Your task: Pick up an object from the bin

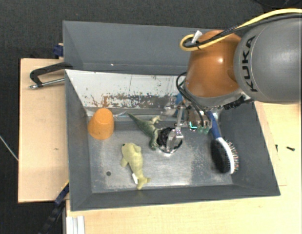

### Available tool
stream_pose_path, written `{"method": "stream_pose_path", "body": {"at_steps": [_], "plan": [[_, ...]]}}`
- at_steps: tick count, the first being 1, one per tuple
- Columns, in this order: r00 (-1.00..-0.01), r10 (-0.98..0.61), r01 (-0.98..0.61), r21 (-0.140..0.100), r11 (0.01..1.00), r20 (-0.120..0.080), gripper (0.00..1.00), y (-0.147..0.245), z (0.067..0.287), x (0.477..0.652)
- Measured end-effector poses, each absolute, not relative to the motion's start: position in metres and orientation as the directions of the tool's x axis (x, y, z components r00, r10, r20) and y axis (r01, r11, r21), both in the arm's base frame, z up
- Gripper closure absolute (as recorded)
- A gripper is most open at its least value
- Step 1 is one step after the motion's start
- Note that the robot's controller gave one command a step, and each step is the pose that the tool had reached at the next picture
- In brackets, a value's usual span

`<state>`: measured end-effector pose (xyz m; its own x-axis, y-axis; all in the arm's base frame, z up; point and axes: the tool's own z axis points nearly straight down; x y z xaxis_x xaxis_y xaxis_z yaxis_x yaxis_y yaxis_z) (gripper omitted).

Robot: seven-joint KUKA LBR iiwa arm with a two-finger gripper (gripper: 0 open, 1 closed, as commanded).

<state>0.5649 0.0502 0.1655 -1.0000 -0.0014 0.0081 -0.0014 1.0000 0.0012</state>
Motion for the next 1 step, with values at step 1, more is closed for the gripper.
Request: {"method": "stream_pose_path", "body": {"at_steps": [1], "plan": [[-0.977, -0.211, -0.211, 0.0, 0.977, -0.009, 0.0, 0.0231, 0.0745, 0.5824]]}}
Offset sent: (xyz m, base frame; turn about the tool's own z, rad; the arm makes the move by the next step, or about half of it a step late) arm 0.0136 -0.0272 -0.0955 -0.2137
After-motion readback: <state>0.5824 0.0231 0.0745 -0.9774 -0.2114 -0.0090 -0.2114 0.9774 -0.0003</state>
